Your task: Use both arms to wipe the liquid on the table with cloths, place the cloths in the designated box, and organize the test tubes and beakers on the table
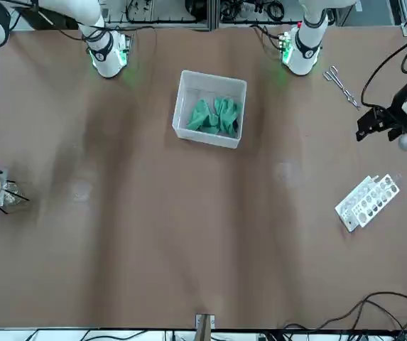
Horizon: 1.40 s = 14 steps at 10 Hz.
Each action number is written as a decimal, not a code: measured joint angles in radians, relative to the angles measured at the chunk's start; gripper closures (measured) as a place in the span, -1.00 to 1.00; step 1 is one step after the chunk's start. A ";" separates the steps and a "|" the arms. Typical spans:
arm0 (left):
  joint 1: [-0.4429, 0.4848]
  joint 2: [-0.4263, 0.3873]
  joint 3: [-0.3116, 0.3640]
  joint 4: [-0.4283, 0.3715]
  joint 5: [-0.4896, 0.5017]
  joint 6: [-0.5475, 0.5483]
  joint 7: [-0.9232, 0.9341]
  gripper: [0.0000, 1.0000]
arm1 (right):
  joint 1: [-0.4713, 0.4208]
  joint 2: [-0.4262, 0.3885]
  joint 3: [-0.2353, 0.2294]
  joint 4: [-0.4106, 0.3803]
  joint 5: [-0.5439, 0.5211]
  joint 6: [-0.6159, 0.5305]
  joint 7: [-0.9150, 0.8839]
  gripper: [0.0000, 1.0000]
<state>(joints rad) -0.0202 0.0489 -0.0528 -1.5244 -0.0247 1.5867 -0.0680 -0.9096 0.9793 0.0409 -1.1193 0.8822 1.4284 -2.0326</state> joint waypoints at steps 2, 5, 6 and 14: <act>0.000 0.003 0.000 0.002 0.000 0.000 0.000 -1.00 | -0.001 0.000 0.000 0.000 0.000 -0.005 0.000 -0.98; 0.003 0.020 0.001 0.003 0.000 0.000 -0.001 -1.00 | -0.029 0.000 -0.006 0.001 0.000 -0.016 0.000 -0.98; 0.003 0.024 0.001 0.003 0.000 0.000 -0.001 -1.00 | -0.044 0.000 -0.007 0.001 -0.001 -0.023 0.000 -0.98; 0.002 0.025 0.000 0.005 -0.001 0.000 -0.001 -1.00 | -0.108 -0.076 -0.020 0.111 -0.047 -0.208 0.107 -0.98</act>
<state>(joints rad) -0.0186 0.0740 -0.0523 -1.5193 -0.0253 1.5867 -0.0688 -1.0181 0.9035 0.0214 -1.0088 0.8349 1.2203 -1.9253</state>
